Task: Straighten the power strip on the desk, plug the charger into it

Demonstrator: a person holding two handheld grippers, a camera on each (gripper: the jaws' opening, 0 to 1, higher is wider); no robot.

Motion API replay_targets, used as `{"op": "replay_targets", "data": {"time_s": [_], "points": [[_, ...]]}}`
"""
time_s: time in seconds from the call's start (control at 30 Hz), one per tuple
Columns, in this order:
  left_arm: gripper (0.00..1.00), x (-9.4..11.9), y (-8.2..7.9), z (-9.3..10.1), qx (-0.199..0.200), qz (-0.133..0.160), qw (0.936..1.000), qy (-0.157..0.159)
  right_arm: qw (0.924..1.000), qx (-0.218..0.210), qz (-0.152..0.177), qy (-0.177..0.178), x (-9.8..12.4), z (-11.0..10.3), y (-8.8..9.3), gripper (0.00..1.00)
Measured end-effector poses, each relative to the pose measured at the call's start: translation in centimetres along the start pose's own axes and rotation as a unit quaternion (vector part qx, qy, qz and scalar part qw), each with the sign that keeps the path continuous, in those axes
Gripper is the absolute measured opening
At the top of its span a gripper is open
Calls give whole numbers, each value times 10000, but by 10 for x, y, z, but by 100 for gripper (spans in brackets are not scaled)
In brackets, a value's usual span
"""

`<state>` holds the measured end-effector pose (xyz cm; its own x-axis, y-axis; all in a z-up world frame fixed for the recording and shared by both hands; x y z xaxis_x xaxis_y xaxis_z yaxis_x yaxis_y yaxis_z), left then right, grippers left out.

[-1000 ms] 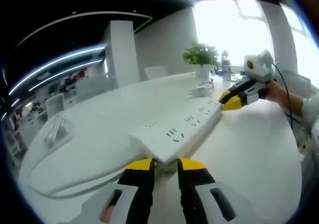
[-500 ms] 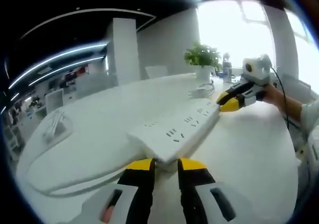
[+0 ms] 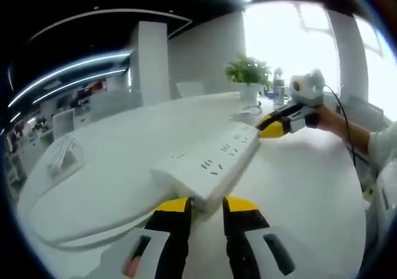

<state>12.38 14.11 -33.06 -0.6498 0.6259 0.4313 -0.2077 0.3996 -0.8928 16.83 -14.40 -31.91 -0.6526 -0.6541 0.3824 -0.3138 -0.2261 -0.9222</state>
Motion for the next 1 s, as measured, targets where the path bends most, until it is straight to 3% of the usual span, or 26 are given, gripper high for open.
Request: {"op": "replay_targets", "data": {"time_s": [0.47,0.73,1.0], "points": [[21,3,1,3,203,221,9994,141,9998,-140,115,85,-1,1,1,13],[21,12,-4,5,272,468,9984,181,9991,-47,354,239,7,6,-10,13],[22,29,-27,-2,365,1127,9930,16,9950,-27,674,738,25,29,-23,16]]}}
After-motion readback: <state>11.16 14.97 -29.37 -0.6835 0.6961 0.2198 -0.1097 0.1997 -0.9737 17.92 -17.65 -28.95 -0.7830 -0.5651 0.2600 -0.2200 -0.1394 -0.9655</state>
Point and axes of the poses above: the point that each gripper's makers call its tool centre point, and the gripper's own axes: x roughly backward along the fingers, z roughly to its right, y roughly out of its underside, the point moved 8 cm from there along x, roughly backward along the fingers, and after that the axes turned 9 degrees about -x, right-handed, at the moved point
